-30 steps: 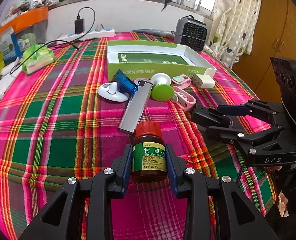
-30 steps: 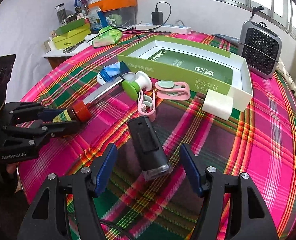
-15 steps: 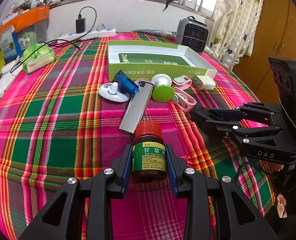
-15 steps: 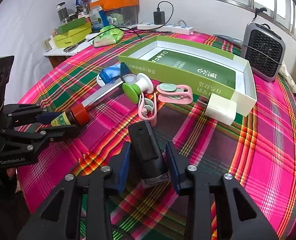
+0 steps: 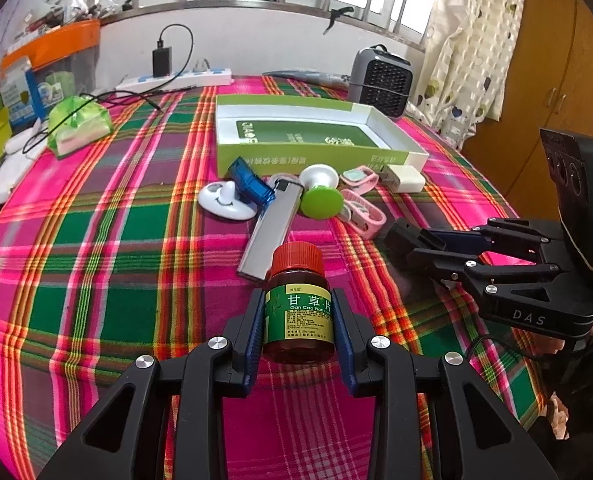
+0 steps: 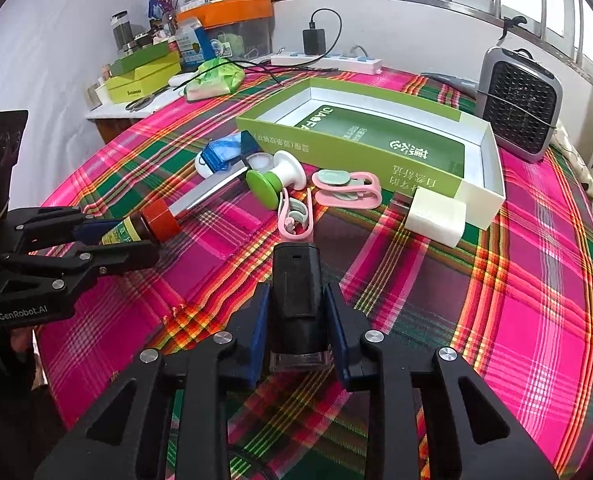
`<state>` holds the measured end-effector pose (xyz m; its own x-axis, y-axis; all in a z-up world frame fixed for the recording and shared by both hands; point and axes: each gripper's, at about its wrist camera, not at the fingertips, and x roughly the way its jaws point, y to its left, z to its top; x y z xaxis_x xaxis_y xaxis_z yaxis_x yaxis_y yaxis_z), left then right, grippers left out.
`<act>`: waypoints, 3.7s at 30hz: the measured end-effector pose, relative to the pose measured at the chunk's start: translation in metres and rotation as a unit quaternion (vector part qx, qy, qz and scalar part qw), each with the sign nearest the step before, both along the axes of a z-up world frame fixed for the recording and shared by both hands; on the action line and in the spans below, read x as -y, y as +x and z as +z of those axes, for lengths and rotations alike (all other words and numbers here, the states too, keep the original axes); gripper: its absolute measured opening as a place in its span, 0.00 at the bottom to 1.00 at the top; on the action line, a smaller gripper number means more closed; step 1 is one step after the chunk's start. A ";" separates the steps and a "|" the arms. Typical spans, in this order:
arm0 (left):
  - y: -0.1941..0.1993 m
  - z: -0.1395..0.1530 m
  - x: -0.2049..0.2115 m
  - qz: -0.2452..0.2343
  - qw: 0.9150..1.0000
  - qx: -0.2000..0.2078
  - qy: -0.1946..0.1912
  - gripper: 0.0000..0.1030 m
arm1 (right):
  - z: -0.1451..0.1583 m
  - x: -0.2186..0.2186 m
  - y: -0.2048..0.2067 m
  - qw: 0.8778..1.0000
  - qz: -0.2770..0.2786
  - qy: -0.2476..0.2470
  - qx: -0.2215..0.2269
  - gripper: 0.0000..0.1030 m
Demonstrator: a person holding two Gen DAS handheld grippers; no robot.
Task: Organize rigid objects
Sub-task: 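Carry the bottle with the left gripper while the right gripper carries the black device into the green box, then lower and open the left gripper on the bottle while the right gripper releases the black device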
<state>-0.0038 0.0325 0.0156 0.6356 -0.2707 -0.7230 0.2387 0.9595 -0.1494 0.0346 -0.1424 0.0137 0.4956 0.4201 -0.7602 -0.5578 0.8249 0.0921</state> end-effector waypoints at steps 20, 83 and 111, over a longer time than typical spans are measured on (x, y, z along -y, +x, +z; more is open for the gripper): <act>0.055 0.040 0.008 -0.006 1.000 0.031 0.001 0.30 | 0.033 0.020 0.033 0.997 -0.067 0.020 0.014 0.28; 0.244 0.008 0.021 0.025 0.998 -0.025 0.046 0.30 | 0.003 0.027 0.214 0.986 -0.164 -0.030 -0.020 0.28; 0.242 0.007 0.021 0.031 0.998 -0.029 0.049 0.32 | 0.004 0.031 0.212 0.985 -0.169 -0.010 -0.022 0.36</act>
<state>0.2378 0.0118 0.0222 0.6049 -0.1579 -0.7805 0.1715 0.9830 -0.0660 0.2462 -0.1734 0.0179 0.5711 0.2215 -0.7905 -0.2467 0.9647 0.0921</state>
